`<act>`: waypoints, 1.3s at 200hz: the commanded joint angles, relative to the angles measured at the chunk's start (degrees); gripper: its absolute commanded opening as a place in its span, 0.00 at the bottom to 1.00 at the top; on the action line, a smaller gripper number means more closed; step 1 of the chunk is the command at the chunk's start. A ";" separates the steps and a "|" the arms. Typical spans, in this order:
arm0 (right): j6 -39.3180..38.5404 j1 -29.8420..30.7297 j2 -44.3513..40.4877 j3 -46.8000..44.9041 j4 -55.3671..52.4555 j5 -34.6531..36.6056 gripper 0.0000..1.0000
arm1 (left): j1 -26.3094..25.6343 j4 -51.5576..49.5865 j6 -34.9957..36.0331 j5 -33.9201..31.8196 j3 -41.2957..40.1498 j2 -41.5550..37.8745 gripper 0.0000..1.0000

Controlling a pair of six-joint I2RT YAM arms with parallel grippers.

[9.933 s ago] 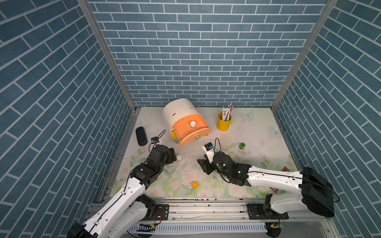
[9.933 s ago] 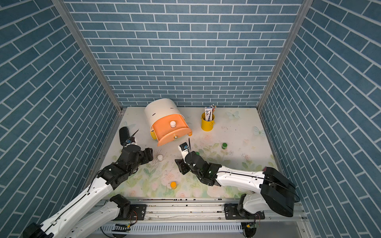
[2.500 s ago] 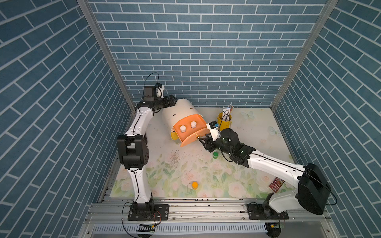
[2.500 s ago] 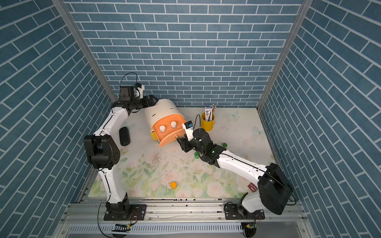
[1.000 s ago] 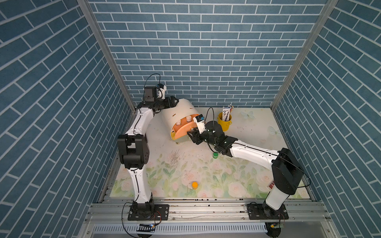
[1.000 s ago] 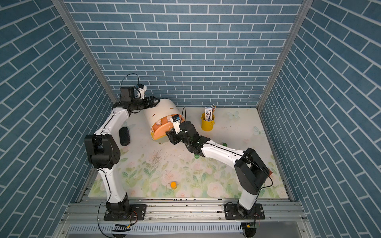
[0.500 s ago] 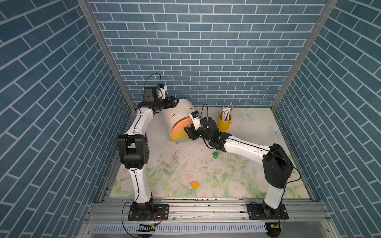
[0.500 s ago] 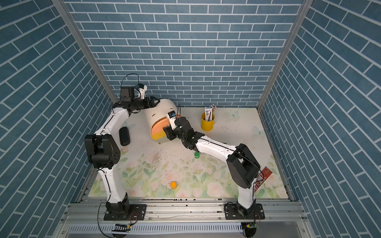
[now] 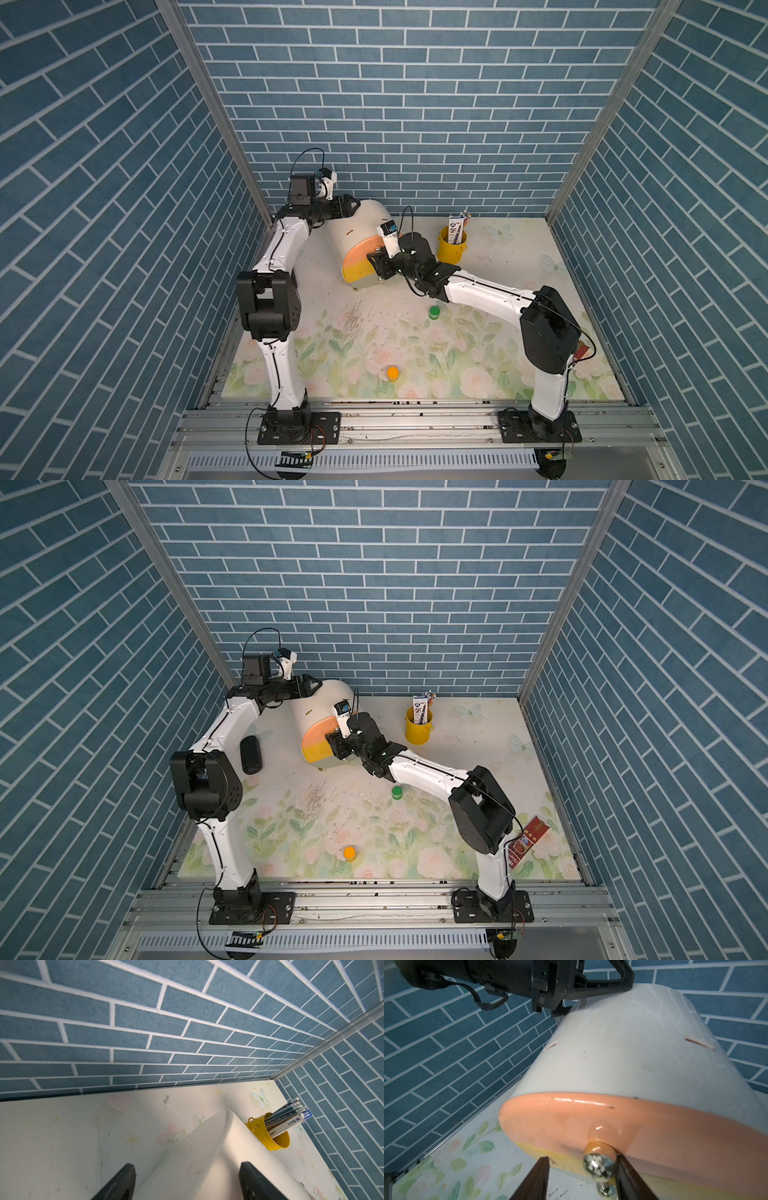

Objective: Put the paint cans in the drawer according to color
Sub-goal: Close the drawer in the storage box.

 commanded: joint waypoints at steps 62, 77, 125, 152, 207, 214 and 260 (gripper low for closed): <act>-1.95 0.20 1.20 1.85 -0.85 0.04 0.56 | 0.18 -2.08 0.29 -1.03 -1.39 -0.61 0.83; -1.99 0.17 0.24 0.17 -0.56 0.50 0.57 | 0.20 -1.33 -0.25 -1.41 -2.04 -1.09 0.84; -2.00 0.18 -4.52 -7.46 2.91 -0.77 0.58 | 0.20 -0.75 -1.17 -2.52 -2.71 -1.24 0.85; -1.91 0.22 -6.16 -12.09 4.92 1.19 0.58 | 0.25 -0.66 -1.51 -2.59 -2.80 -1.31 0.85; -1.56 0.22 -3.45 -15.81 11.86 6.18 0.58 | 0.29 0.49 -3.74 -1.92 -3.55 -1.42 0.85; -1.63 0.15 -3.00 -15.67 12.75 6.24 0.58 | 0.29 0.54 -3.92 -1.76 -3.63 -1.44 0.85; -1.73 0.22 0.13 -14.42 17.35 6.64 0.59 | 0.29 0.44 -4.07 -1.78 -4.09 -1.52 0.85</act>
